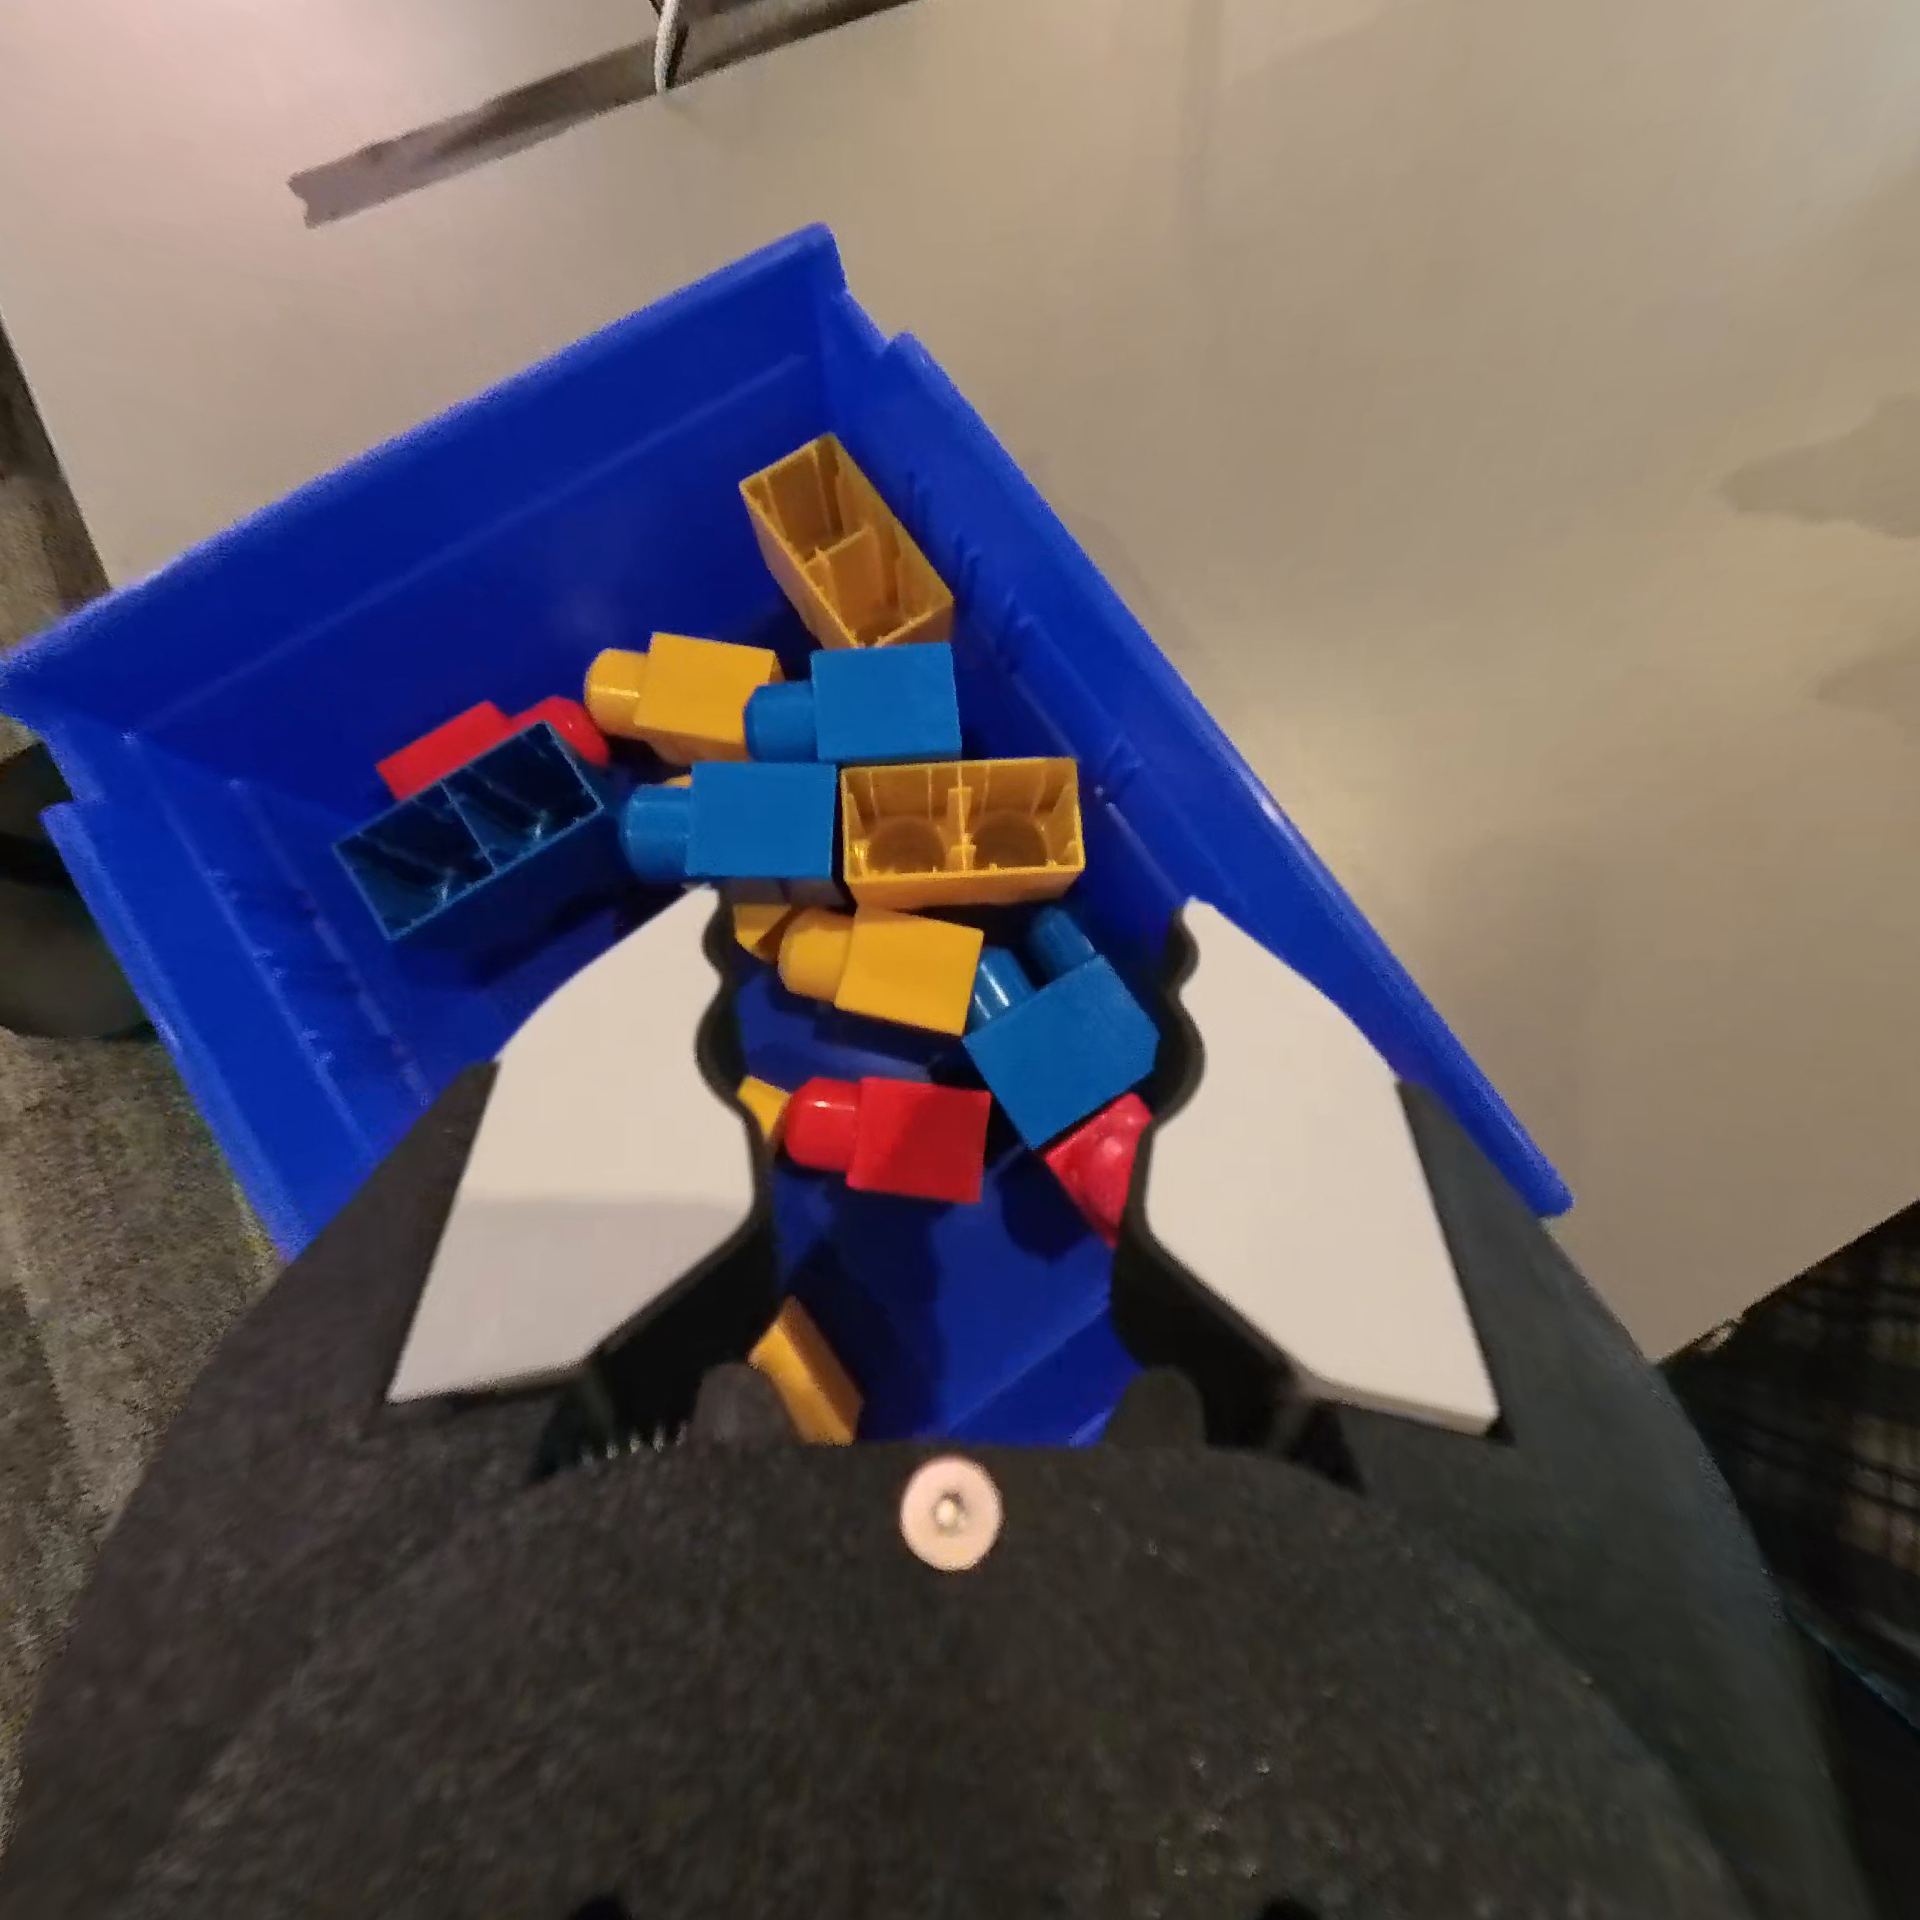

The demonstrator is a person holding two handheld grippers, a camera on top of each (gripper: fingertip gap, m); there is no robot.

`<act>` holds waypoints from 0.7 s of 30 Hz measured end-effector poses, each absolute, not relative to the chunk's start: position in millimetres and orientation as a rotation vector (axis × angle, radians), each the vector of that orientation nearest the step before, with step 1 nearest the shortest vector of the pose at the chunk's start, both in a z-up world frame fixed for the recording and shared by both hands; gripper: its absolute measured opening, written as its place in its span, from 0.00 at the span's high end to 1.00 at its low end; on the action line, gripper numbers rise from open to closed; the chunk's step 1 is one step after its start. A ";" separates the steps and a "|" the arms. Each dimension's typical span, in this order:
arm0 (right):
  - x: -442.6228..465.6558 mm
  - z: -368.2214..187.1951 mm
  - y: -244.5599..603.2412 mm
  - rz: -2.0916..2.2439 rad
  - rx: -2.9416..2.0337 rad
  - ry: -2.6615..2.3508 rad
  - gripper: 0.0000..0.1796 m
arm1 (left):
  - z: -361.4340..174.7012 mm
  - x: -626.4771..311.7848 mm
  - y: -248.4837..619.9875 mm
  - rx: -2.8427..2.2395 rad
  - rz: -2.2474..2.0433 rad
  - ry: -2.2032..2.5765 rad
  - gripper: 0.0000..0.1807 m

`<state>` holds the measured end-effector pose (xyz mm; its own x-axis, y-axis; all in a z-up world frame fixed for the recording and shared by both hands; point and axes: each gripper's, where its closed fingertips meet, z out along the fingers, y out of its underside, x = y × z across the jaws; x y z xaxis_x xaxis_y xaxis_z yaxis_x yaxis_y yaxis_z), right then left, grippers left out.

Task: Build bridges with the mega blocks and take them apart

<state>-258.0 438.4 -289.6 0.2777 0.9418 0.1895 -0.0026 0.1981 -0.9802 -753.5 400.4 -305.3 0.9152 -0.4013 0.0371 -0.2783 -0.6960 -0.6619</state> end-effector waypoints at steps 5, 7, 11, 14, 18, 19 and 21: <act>-258.8 -290.5 436.9 0.842 -1.171 -1.085 0.50 | -306.9 -749.0 397.3 -2.376 -0.273 0.488 0.50; -260.2 -293.0 436.2 0.847 -1.190 -1.095 0.49 | -309.1 -749.6 396.6 -2.389 -0.259 0.493 0.49; -261.5 -292.4 434.4 0.872 -1.191 -1.093 0.49 | -310.6 -751.7 394.9 -2.412 -0.229 0.505 0.50; -261.0 -290.2 433.7 0.873 -1.178 -1.090 0.50 | -308.7 -754.0 393.6 -2.414 -0.218 0.506 0.52; -263.4 -293.5 432.7 0.835 -1.183 -1.121 0.51 | -307.0 -759.0 390.7 -2.424 -0.215 0.491 0.54; -264.3 -294.1 431.2 0.825 -1.175 -1.135 0.53 | -307.6 -760.2 389.0 -2.433 -0.217 0.489 0.54; -267.0 -297.4 429.1 0.802 -1.173 -1.165 0.54 | -310.5 -764.4 385.0 -2.464 -0.199 0.490 0.55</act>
